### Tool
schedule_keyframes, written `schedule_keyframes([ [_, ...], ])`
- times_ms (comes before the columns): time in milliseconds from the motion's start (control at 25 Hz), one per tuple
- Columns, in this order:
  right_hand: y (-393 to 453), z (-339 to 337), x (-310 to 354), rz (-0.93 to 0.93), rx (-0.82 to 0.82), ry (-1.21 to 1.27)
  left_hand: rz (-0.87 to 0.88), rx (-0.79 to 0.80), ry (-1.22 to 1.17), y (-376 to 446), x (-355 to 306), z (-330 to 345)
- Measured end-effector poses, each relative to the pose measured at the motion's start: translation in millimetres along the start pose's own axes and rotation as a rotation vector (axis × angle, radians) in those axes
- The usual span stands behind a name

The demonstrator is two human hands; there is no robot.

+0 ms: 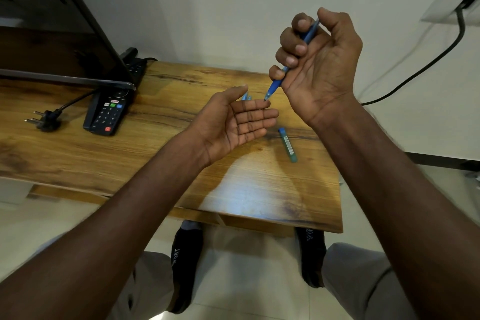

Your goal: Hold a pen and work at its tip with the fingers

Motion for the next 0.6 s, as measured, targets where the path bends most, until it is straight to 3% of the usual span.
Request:
schedule_keyframes([
  [600, 6.2, -19.5, -3.5, 0.043, -0.104, 0.152, 0.002, 0.015, 0.002, 0.7, 0.9, 0.2],
])
Point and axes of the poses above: each hand's wrist, its own y-axis towards the middle knuckle, its own z-axis out of the palm, x = y × z, the point moved 7 cm from there along y, towards the middle knuckle, and after that the axes turned 4 degrees about -x, right-handed, at the moved point
